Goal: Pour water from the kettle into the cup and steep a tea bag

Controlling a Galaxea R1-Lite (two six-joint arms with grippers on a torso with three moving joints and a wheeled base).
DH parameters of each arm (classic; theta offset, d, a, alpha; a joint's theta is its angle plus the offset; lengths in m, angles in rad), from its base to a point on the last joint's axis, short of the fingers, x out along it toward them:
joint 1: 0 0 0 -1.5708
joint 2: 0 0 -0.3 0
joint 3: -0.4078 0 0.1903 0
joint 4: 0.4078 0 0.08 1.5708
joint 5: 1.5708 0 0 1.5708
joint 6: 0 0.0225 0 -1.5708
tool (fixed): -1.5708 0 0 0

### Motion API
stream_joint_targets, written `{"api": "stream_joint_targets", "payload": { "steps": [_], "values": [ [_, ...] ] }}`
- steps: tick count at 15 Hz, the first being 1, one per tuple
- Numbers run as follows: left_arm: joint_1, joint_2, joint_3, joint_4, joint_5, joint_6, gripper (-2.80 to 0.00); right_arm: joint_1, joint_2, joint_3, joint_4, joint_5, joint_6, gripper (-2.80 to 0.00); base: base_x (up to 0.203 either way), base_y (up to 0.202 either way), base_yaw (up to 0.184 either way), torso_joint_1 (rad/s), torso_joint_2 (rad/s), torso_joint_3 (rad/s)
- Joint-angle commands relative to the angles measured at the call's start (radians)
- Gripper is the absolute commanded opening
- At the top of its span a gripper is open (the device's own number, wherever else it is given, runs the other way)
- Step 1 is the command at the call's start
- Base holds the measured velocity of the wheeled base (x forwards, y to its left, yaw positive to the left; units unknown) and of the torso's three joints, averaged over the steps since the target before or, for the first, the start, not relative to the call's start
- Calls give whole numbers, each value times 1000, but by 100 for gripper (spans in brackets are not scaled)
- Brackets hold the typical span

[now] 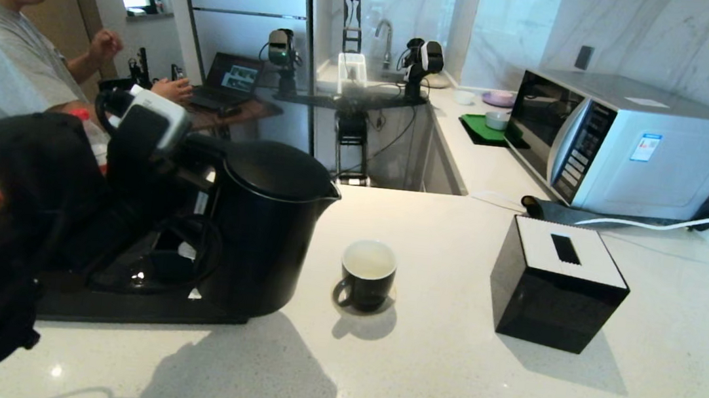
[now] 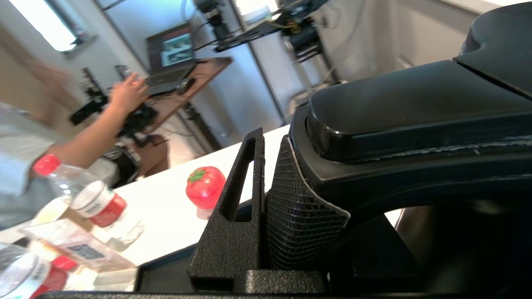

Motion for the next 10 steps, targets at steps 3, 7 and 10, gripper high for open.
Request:
{"api": "stream_joint_targets", "payload": {
  "steps": [3,7,10],
  "values": [
    [-29,48,-34,56,76,25,-280,0,1,0,0,0,-1,-280,0,0,0,0,0,0],
    [-29,59,-51,112,83,25,-280,0,1,0,0,0,-1,-280,0,0,0,0,0,0],
    [-27,100,-96,125,85,27,-280,0,1,0,0,0,-1,-280,0,0,0,0,0,0]
  ]
}}
